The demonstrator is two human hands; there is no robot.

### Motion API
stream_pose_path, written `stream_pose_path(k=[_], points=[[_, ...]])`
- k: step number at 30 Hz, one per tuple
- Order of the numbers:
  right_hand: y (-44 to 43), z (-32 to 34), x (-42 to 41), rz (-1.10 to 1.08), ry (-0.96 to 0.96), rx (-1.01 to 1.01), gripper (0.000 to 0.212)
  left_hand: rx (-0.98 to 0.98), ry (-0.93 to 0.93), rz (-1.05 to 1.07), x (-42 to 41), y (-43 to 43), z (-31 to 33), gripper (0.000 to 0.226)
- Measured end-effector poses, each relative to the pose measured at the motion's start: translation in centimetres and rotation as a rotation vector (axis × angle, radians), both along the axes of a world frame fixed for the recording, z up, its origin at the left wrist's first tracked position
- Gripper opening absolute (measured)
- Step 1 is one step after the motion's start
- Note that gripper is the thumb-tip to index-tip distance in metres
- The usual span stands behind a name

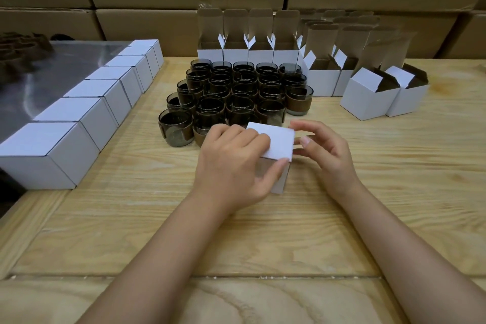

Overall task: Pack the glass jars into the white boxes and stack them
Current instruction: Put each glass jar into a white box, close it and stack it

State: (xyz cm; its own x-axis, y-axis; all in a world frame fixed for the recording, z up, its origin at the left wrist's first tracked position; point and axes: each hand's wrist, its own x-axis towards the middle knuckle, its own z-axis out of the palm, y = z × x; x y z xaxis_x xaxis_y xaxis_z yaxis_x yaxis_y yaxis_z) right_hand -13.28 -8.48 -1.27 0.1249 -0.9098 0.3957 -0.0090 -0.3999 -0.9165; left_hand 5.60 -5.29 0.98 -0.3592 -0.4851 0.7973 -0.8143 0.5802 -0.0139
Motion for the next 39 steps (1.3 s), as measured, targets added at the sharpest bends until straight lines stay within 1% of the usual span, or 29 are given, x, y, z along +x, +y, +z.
stream_pose_path(k=[2,4,9,14,19,22,24,29,33,37,39], points=[[-0.2,-0.3,0.0,-0.038,-0.008,0.025,0.029,-0.065,-0.041,0.071,1.0,0.8,0.1,0.051],[-0.5,-0.6,-0.1,-0.044,0.001,0.028,0.026,-0.138,-0.077,0.173,3.1,1.4,-0.1,0.055],[-0.7,-0.9,0.1,-0.006,0.023,0.011,0.022,-0.178,-0.098,0.412,9.0,1.8,-0.6,0.041],[-0.7,-0.9,-0.1,-0.036,0.013,0.0,0.024,-0.085,-0.02,0.544,13.0,1.1,-0.8,0.034],[-0.8,-1.0,0.0,-0.043,0.031,-0.003,0.023,-0.045,-0.022,0.655,14.9,-0.6,-1.0,0.031],[-0.9,-1.0,0.1,-0.042,0.042,-0.006,0.022,0.003,-0.032,0.698,15.3,-1.9,-1.0,0.034],[-1.0,-1.1,0.1,-0.046,0.048,-0.002,0.022,0.058,-0.021,0.703,15.4,-2.9,-0.9,0.039],[-1.0,-1.3,0.0,-0.052,0.08,0.021,0.02,0.209,0.112,0.68,15.1,-6.4,-0.3,0.047],[-0.9,-1.2,0.1,-0.058,0.097,0.034,0.024,0.261,0.102,0.645,15.2,-10.2,0.2,0.045],[-0.7,-0.9,0.3,-0.073,0.108,0.05,0.026,0.377,0.087,0.673,15.3,-14.5,0.8,0.048],[-0.7,-0.8,0.3,-0.087,0.109,0.061,0.029,0.424,0.076,0.655,15.3,-16.6,1.0,0.046]])
